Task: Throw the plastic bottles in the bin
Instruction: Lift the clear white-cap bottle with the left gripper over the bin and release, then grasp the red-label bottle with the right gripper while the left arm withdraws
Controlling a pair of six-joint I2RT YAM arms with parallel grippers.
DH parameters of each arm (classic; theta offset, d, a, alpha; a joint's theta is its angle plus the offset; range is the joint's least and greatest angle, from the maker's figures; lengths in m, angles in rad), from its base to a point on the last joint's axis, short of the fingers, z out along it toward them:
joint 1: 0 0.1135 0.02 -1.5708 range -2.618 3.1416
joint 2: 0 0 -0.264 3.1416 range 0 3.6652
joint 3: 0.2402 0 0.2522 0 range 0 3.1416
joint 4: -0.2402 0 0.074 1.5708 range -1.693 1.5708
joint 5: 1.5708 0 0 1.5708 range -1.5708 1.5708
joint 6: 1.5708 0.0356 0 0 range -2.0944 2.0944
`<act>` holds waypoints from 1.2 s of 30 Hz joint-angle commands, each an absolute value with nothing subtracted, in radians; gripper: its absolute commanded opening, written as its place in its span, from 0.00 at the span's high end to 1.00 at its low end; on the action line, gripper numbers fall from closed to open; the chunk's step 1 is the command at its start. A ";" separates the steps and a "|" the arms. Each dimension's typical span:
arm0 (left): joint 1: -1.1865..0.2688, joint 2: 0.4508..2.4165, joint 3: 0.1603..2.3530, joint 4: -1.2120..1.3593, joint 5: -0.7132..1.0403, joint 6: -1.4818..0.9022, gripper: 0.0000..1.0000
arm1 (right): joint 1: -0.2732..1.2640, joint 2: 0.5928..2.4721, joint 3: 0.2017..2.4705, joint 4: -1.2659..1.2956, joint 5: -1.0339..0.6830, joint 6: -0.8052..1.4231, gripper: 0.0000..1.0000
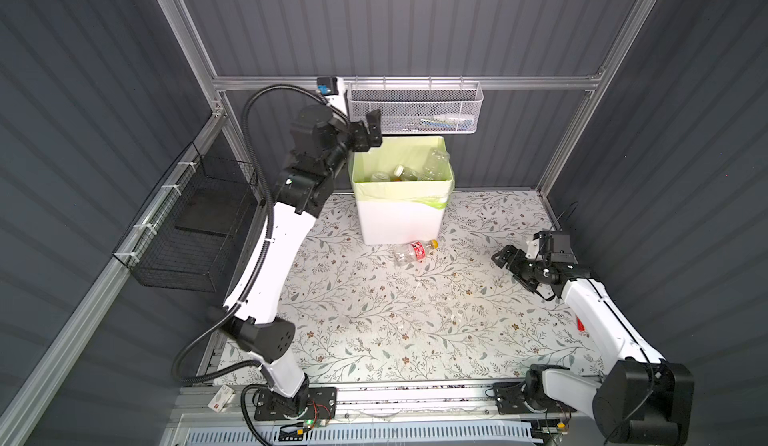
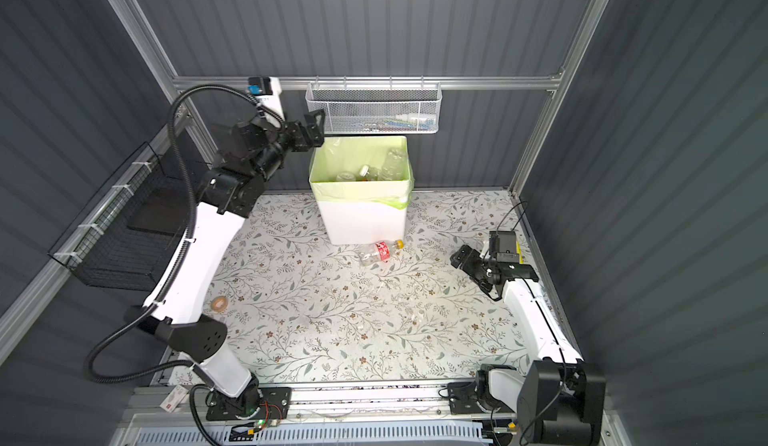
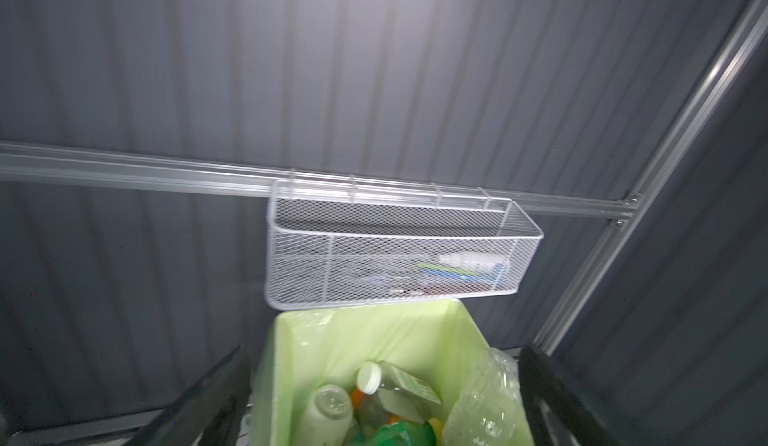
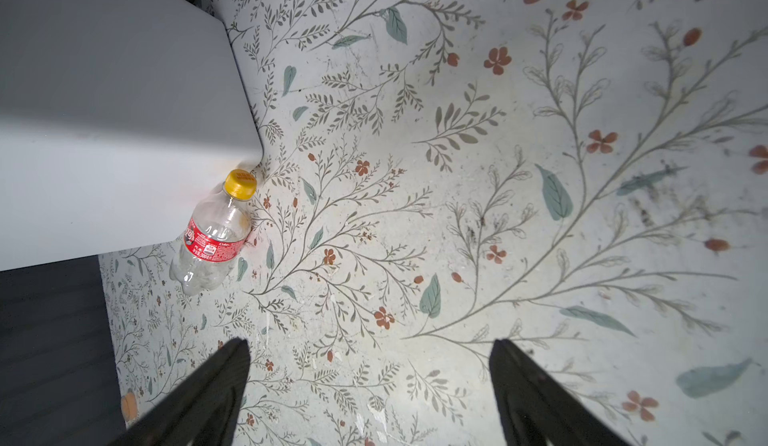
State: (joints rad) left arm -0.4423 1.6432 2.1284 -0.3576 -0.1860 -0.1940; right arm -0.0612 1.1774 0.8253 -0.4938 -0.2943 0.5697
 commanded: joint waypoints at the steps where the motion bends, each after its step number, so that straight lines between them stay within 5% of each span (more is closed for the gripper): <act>1: -0.457 1.609 2.075 -0.295 -0.221 -0.182 0.01 | -0.066 1.203 0.822 -0.522 -0.286 0.551 0.08; 10: -0.384 1.347 1.520 -0.298 -0.287 -0.136 0.01 | -0.006 1.290 0.860 -0.493 -0.273 0.588 0.08; 18: -0.259 1.162 0.996 -0.255 -0.231 -0.310 0.01 | 0.285 1.448 1.022 -0.470 -0.114 0.812 0.09; 36: -0.247 1.186 0.747 -0.160 -0.046 -0.419 0.01 | 0.565 1.945 1.390 -0.263 -0.077 1.245 0.11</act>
State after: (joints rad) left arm -0.2535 1.1954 0.7605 -0.1841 -0.0803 -0.4049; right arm 0.5575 1.9057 1.3647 -0.2638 -0.1085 1.1748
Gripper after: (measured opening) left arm 0.994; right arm 0.897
